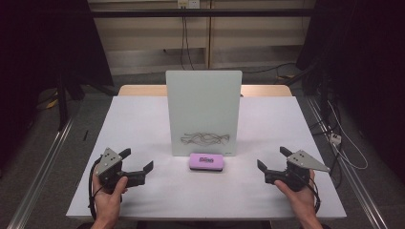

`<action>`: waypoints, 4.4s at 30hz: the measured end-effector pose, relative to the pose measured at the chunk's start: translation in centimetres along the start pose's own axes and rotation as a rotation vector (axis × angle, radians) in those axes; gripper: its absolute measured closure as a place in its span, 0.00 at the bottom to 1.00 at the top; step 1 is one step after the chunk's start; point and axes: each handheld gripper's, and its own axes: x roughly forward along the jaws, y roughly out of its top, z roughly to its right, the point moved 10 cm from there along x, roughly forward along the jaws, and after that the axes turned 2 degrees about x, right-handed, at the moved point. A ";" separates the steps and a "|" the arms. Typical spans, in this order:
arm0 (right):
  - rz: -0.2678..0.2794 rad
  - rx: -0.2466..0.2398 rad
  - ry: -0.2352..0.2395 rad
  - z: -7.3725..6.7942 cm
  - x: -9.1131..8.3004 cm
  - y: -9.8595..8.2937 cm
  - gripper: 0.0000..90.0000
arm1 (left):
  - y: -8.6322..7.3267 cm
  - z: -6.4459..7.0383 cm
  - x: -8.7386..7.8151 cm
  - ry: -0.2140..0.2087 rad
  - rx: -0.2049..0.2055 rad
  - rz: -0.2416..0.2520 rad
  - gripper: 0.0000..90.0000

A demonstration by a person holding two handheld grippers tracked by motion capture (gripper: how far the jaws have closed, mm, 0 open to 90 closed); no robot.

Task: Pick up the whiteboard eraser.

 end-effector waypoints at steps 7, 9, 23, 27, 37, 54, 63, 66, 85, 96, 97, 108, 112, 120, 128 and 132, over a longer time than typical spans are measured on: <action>-0.062 -0.016 0.047 -0.7 0.5 -0.6 0.08 | 0.0 0.3 0.1 0.000 0.017 -0.002 0.04; -0.088 -0.031 0.068 -1.1 0.6 -0.9 0.08 | 0.0 0.4 0.2 0.000 0.024 -0.005 0.04; -0.193 -0.094 0.224 -4.4 1.2 -1.7 0.11 | -0.4 0.6 0.3 -0.010 0.042 -0.028 0.04; -0.212 -0.096 0.265 -5.1 1.4 -1.7 0.13 | -0.4 0.7 0.4 -0.005 0.067 -0.032 0.04; -0.260 -0.191 0.319 -7.4 2.4 -1.1 0.13 | -0.2 1.1 0.5 0.018 0.141 -0.035 0.04; -0.361 -0.297 0.428 -10.5 5.7 0.3 0.11 | -0.4 1.1 0.9 0.002 0.136 -0.047 0.04; -0.395 -0.332 0.451 -11.4 6.9 0.9 0.15 | -0.4 1.4 0.6 -0.006 0.174 -0.050 0.04; -0.412 -0.327 0.465 -11.7 7.3 1.0 0.15 | -0.5 1.4 0.5 -0.006 0.172 -0.050 0.04; -0.535 -0.460 0.586 -14.3 11.5 0.6 0.26 | -0.5 1.2 0.5 -0.009 0.173 -0.054 0.04; -0.613 -0.524 0.619 -14.8 12.5 0.0 0.31 | -0.5 1.3 0.5 -0.014 0.174 -0.055 0.04; -0.613 -0.524 0.619 -14.8 12.5 0.0 0.31 | -0.5 1.3 0.5 -0.014 0.174 -0.056 0.04; -0.660 -0.578 0.630 -14.8 12.9 -0.9 0.37 | -0.5 1.2 0.5 -0.009 0.176 -0.055 0.04; -0.668 -0.591 0.629 -14.5 13.0 -1.1 0.39 | -0.5 1.1 0.5 -0.005 0.171 -0.057 0.04; -0.672 -0.607 0.612 -14.4 12.9 -1.1 0.43 | -0.6 1.0 0.5 -0.002 0.171 -0.060 0.04; -0.685 -0.612 0.616 -14.3 13.0 -1.3 0.43 | -0.6 0.9 0.5 -0.001 0.168 -0.061 0.04; -0.686 -0.625 0.604 -14.4 12.9 -1.3 0.45 | -0.6 0.9 0.5 -0.001 0.170 -0.061 0.04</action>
